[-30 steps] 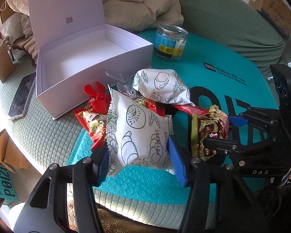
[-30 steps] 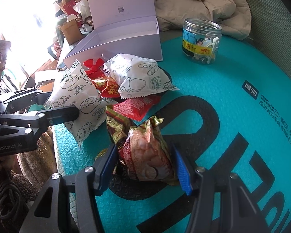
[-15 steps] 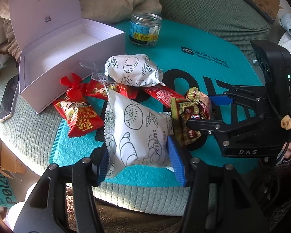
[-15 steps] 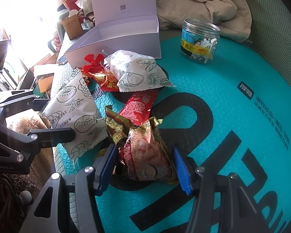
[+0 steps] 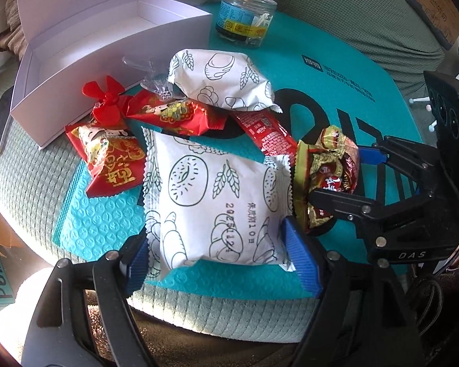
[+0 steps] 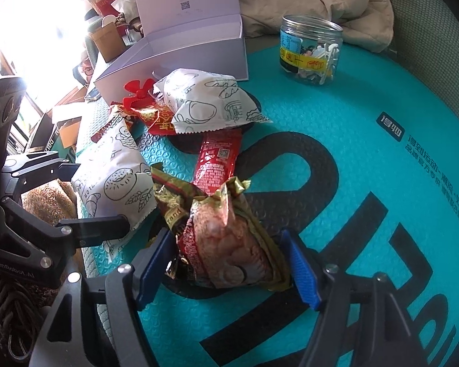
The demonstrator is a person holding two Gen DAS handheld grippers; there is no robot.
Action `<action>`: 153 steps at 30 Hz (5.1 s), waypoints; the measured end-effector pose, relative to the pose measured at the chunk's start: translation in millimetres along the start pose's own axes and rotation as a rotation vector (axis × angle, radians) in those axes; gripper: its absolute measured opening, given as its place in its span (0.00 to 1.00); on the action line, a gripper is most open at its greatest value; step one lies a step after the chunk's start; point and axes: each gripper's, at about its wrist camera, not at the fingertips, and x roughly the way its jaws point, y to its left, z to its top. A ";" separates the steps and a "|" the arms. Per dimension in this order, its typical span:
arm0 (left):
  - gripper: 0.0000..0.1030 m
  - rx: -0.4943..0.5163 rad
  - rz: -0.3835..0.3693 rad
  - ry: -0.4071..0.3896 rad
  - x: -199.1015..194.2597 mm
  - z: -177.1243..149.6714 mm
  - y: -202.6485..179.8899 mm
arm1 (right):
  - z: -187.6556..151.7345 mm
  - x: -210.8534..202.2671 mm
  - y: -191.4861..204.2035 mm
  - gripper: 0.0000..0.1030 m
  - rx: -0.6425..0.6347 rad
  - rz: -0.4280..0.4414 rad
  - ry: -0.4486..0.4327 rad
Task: Organize objects
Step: 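Lift the white bread bag with the left tool while the right tool lifts the gold packet, then carry both packets over the open white box with both tools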
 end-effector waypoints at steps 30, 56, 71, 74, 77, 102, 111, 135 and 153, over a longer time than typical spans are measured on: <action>0.56 0.057 -0.008 -0.084 -17.9 -3.1 -7.3 | -5.6 -24.7 0.9 0.48 0.018 0.017 -0.034; 0.55 0.020 0.079 -0.191 -75.4 -14.1 24.0 | 33.7 -65.5 56.7 0.48 -0.104 0.062 -0.143; 0.55 -0.042 0.164 -0.245 -106.7 -12.1 59.7 | 73.4 -67.6 102.8 0.48 -0.230 0.123 -0.178; 0.55 -0.053 0.169 -0.249 -110.2 -9.9 66.5 | 82.1 -66.5 108.7 0.48 -0.249 0.133 -0.183; 0.55 -0.077 0.170 -0.256 -114.8 -6.8 75.9 | 90.5 -63.6 113.4 0.48 -0.269 0.142 -0.182; 0.55 -0.103 0.195 -0.244 -97.7 50.9 128.7 | 169.3 -24.2 115.3 0.48 -0.324 0.163 -0.196; 0.55 -0.095 0.197 -0.249 -83.2 81.1 143.8 | 192.6 -8.1 102.1 0.48 -0.320 0.146 -0.201; 0.55 -0.099 0.224 -0.272 -29.9 164.9 183.7 | 260.5 37.6 61.3 0.48 -0.308 0.061 -0.197; 0.56 -0.154 0.291 -0.257 3.4 211.8 206.2 | 309.2 76.4 46.0 0.48 -0.311 -0.017 -0.136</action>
